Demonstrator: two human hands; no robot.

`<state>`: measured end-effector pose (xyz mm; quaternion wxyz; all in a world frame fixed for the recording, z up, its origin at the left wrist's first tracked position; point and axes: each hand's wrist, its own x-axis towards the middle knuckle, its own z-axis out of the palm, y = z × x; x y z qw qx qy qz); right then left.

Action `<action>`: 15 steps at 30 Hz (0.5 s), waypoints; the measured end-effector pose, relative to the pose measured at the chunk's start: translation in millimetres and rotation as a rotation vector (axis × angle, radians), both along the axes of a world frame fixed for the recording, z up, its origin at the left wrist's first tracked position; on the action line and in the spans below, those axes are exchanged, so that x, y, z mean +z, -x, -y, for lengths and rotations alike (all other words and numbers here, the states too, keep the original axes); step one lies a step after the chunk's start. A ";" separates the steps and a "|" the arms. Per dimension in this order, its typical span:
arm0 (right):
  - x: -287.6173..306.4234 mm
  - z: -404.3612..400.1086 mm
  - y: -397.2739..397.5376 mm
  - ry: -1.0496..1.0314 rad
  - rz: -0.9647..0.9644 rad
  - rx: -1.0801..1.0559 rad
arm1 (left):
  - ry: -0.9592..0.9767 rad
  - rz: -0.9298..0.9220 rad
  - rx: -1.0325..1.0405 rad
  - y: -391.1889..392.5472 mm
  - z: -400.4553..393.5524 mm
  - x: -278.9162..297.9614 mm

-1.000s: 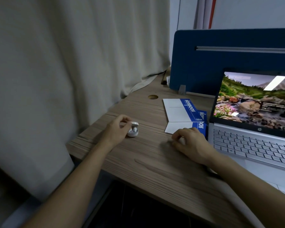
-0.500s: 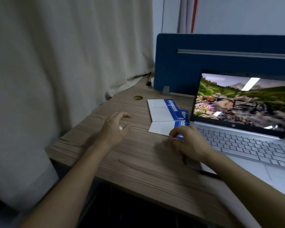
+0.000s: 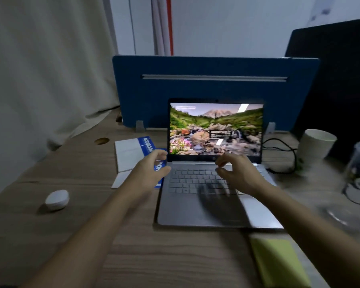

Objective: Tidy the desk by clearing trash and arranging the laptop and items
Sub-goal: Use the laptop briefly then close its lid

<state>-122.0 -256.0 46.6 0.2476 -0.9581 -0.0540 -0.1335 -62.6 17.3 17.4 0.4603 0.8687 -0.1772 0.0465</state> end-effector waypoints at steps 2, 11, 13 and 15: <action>5.7 16.1 -4.8 -0.019 0.008 -0.017 | 0.020 -0.025 0.005 -11.9 10.6 4.1; 41.8 64.3 -52.2 0.063 0.097 -0.108 | 0.013 -0.045 0.010 -50.7 35.8 9.4; 52.3 66.7 -67.5 0.085 0.115 -0.125 | 0.015 -0.034 0.011 -58.3 36.7 10.4; 62.6 67.1 -83.6 0.104 0.139 -0.130 | 0.030 -0.020 0.018 -65.1 36.7 12.4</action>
